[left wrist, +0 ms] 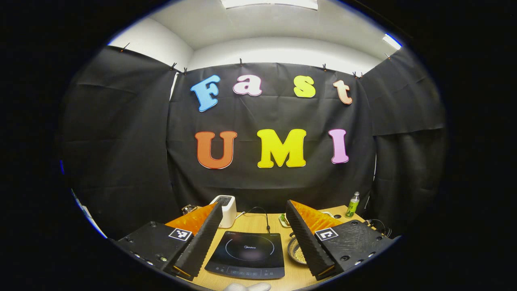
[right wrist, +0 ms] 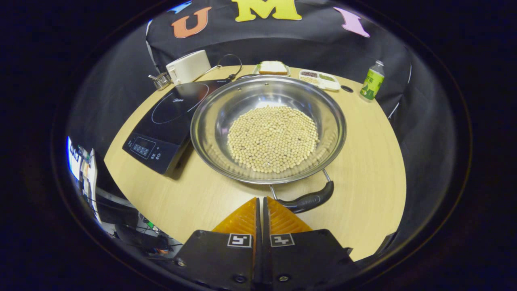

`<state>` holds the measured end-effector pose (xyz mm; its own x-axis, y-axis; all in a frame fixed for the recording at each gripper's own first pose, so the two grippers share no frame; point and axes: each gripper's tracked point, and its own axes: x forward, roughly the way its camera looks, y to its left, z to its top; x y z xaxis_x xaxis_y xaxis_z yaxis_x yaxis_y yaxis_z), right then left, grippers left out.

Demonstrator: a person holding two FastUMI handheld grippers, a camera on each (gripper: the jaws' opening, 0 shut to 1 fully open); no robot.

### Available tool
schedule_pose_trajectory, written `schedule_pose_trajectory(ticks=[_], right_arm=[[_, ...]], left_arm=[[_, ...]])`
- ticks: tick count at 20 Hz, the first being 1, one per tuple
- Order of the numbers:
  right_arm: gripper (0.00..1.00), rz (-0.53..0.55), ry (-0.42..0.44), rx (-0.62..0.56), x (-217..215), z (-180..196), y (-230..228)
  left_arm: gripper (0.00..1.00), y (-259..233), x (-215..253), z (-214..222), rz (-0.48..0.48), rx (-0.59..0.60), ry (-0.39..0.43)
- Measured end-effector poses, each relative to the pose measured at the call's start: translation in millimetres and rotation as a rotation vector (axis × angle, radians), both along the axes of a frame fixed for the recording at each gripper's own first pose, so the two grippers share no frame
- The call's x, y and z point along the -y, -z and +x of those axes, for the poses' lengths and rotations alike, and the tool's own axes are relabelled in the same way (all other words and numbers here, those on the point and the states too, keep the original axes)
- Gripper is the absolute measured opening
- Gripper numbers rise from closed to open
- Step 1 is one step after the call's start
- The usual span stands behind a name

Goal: First push the handle of the pot to place it horizontally, then grasp the pot with both hands and set it on the induction cooktop.

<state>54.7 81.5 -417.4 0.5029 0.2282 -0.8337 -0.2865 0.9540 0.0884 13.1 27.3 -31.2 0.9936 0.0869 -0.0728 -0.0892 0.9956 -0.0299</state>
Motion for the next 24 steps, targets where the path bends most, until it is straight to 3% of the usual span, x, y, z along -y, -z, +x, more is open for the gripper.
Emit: schedule_pose_trajectory(ticks=[12,13,24], right_arm=[[0.04,-0.067,-0.002,0.002,54,28,4],[0.0,-0.075,-0.001,0.004,58,31,4],[0.04,-0.125,-0.051,0.004,98,63,6]], left_arm=[[0.95,4,15,13,0.005,-0.013,-0.004],[0.95,4,15,13,0.006,-0.013,-0.008],[0.95,14,17,23,0.006,-0.041,-0.07]])
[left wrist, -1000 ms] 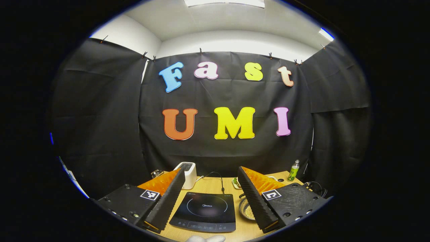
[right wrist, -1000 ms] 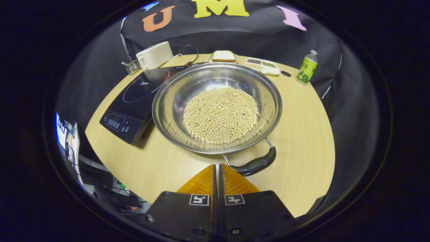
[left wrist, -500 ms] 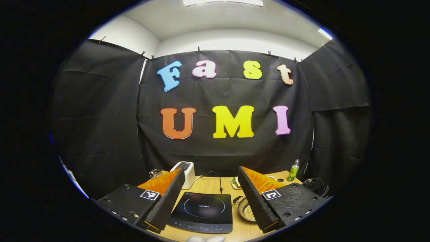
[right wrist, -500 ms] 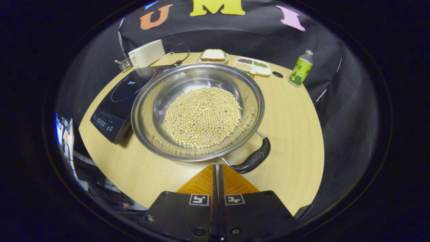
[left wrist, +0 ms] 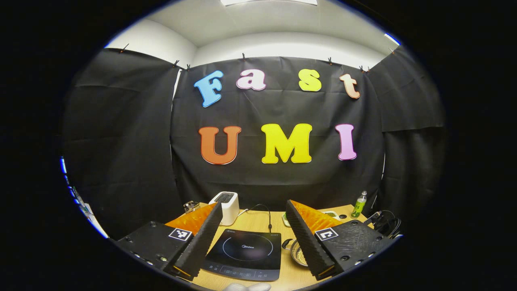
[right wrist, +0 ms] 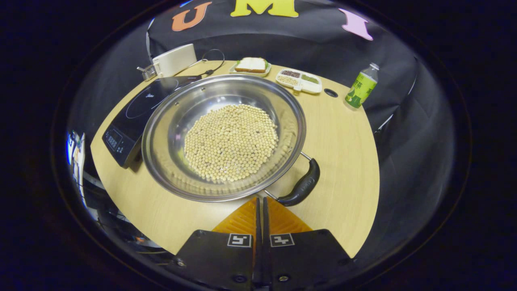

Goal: First push the handle of the pot to place it horizontally, then grasp the pot with both hands and set it on the induction cooktop.

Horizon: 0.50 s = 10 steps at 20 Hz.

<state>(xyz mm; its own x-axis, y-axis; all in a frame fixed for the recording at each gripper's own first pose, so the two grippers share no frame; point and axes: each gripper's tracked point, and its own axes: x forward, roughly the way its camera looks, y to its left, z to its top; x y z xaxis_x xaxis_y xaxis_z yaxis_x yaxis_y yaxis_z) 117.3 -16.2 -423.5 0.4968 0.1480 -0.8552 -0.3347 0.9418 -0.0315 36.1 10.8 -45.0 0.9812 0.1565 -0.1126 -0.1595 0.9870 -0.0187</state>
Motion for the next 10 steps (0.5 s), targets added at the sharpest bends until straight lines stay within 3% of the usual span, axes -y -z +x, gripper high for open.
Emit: schedule_pose_trajectory(ticks=[7,10], right_arm=[[0.0,-0.047,-0.088,0.003,22,18,0],[0.04,-0.051,-0.116,-0.007,30,25,-2]], left_arm=[[0.95,4,9,0,0.004,-0.015,-0.043],[0.95,5,11,-3,0.008,-0.021,-0.069]])
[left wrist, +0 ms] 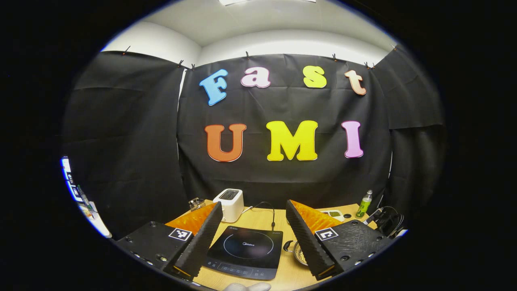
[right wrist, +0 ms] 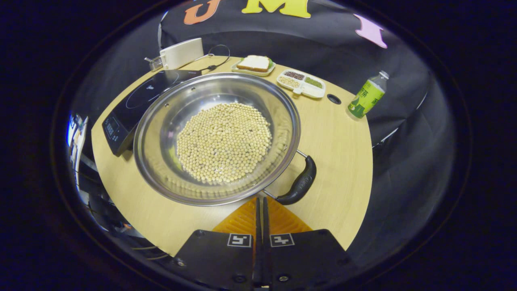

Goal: First push the handle of the pot to place it horizontally, then grasp the pot with both hands and set it on the induction cooktop.

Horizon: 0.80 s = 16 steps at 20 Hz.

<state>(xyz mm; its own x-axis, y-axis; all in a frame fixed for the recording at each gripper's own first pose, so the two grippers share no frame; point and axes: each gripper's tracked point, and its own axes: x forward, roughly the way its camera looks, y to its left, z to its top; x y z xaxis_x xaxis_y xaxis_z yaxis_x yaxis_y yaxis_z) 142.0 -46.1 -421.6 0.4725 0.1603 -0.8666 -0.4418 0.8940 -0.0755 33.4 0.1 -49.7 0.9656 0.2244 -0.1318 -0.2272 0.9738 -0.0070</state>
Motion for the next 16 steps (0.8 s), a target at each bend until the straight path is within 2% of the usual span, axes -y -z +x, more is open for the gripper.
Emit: schedule_pose_trajectory(ticks=[6,7,8,10,11,14,15,16], right_arm=[[0.04,-0.023,-0.07,-0.004,14,18,-1],[0.0,-0.035,-0.085,0.002,16,21,-1],[0.04,-0.044,-0.093,0.009,18,26,0],[0.0,-0.053,-0.106,0.011,20,32,1],[0.04,-0.054,-0.109,0.01,21,34,1],[0.04,-0.046,-0.11,0.011,23,39,1],[0.01,-0.046,-0.111,0.011,23,40,1],[0.04,-0.046,-0.115,0.012,23,40,2]], left_arm=[[0.95,3,3,-9,0.009,-0.009,-0.068],[0.94,4,3,-10,0.007,-0.012,-0.078],[0.95,6,4,-11,0.005,-0.014,-0.084],[0.95,8,6,-13,0.014,-0.022,-0.095],[0.95,9,7,-13,0.018,-0.027,-0.099],[0.95,12,10,-11,0.021,-0.035,-0.107],[0.95,12,10,-11,0.023,-0.036,-0.109],[0.95,14,11,-9,0.024,-0.038,-0.107]])
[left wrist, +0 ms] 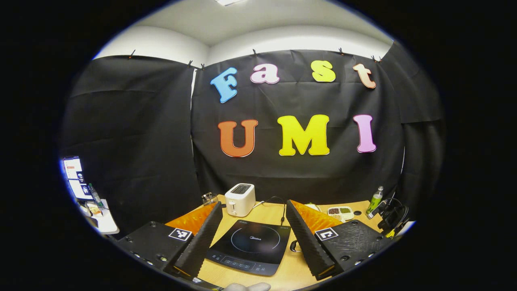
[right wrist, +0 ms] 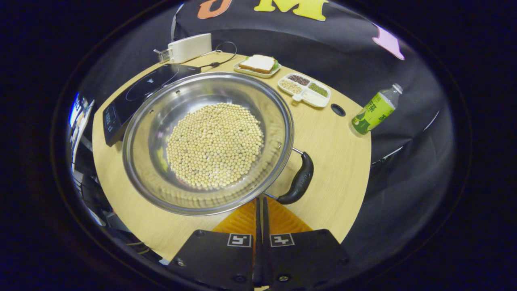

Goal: First push the handle of the pot to place it horizontally, then grasp the pot with both hands and set it on the induction cooktop.

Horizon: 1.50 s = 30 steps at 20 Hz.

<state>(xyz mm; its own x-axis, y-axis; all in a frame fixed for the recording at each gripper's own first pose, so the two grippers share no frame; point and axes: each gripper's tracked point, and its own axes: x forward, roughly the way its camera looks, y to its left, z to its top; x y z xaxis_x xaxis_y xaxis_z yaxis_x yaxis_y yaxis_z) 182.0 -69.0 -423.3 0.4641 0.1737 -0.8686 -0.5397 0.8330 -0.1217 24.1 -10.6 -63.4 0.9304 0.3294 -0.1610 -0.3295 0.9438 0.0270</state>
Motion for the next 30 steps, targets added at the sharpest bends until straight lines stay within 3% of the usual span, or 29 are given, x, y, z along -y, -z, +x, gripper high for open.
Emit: schedule_pose_trajectory(ticks=[3,6,7,9,12,15,16,18,25,30], right_arm=[[0.0,0.007,0.029,0.013,3,0,-2],[0.05,0.04,0.054,0.039,6,-10,-8],[0.13,0.057,0.075,0.057,9,-12,-10],[0.53,0.066,0.127,0.126,20,-11,-21],[0.99,0.099,0.222,0.166,31,-19,-32],[0.95,0.2,0.327,0.187,28,-18,-46],[0.99,0.239,0.357,0.195,25,-15,-51],[0.95,0.293,0.404,0.207,20,-3,-57],[0.97,0.308,0.448,0.233,6,41,-41],[0.97,0.298,0.454,0.2,-1,51,-25]], left_arm=[[0.95,7,3,8,0.002,-0.005,0.012],[0.95,23,5,20,-0.008,-0.011,0.042],[0.95,28,8,27,-0.02,-0.008,0.063],[0.95,48,10,42,-0.034,-0.032,0.099],[0.95,84,12,69,-0.037,-0.083,0.151],[0.95,139,23,91,-0.058,-0.176,0.212],[0.95,153,28,99,-0.067,-0.189,0.234],[0.95,182,39,110,-0.074,-0.243,0.259],[0.96,275,86,134,-0.124,-0.388,0.319],[0.97,317,93,138,-0.149,-0.473,0.322]])
